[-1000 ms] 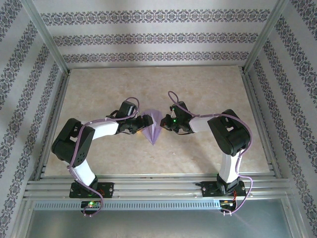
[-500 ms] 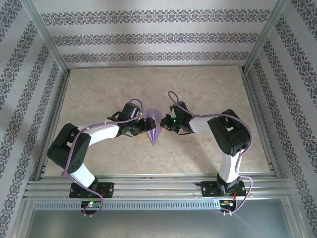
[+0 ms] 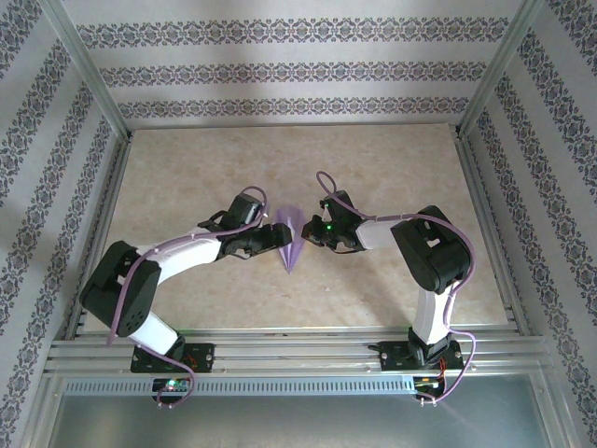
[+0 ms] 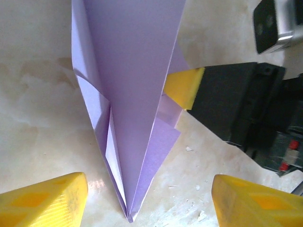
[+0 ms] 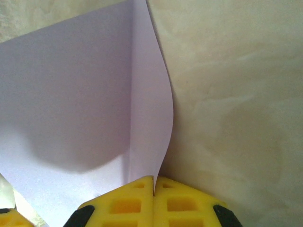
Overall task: Fold a paper plane with a square sheet of paper (pick it up from the middle)
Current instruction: Move the paper plane to the top-center of the table.
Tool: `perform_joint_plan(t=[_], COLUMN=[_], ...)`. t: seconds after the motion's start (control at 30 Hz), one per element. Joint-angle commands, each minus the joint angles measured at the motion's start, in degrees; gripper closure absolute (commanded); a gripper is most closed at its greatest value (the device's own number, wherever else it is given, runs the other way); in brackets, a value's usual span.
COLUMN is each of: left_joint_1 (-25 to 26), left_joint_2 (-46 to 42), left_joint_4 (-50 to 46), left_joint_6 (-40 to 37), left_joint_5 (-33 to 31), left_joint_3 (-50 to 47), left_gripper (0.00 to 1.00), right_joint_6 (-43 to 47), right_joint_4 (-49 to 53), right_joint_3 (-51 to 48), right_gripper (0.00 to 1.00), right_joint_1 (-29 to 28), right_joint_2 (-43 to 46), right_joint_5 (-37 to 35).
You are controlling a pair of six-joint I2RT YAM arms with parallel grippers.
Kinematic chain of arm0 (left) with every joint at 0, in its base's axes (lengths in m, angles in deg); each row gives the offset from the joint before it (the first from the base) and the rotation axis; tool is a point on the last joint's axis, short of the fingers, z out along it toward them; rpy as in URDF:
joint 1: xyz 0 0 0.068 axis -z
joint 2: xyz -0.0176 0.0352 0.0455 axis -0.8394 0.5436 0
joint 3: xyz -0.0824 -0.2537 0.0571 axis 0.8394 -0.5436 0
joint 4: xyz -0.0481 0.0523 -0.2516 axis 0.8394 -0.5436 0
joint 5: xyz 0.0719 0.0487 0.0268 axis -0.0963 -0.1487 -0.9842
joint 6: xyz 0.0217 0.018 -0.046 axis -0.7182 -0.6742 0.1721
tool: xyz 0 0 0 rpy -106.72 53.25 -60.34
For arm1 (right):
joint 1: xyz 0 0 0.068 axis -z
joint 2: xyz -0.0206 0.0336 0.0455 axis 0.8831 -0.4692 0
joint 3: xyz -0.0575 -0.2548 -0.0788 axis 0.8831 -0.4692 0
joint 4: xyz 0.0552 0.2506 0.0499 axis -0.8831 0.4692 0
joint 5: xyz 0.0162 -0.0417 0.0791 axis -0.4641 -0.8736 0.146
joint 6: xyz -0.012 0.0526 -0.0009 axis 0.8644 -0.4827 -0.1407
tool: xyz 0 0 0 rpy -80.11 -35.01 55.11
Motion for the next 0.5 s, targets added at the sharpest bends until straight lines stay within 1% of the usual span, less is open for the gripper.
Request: perform_joint_plan(t=[0.0, 0.2, 0.33, 0.47], left_joint_1=[1.15, 1.45, 1.58, 1.84], left_joint_2=[1.95, 3.26, 4.74, 5.54], left_joint_4=[-1.72, -0.43, 0.0, -0.22], left_joint_6=[-1.49, -1.51, -1.31, -1.64], left_joint_5=[0.91, 2.44, 3.6, 3.47], left_joint_3=[2.56, 3.64, 4.18, 4.62], left_gripper=[0.31, 0.41, 0.41, 0.41], right_joint_6=[-0.19, -0.19, -0.13, -0.15], right_joint_4=[0.51, 0.52, 0.6, 0.69], right_joint_3=[0.02, 0.1, 0.19, 0.1], right_gripper=[1.0, 1.0, 1.0, 1.0], right_joint_1=[-0.08, 0.05, 0.01, 0.03], right_joint_2=[-0.8, -0.9, -0.93, -0.95], right_joint_5=[0.93, 0.93, 0.97, 0.98])
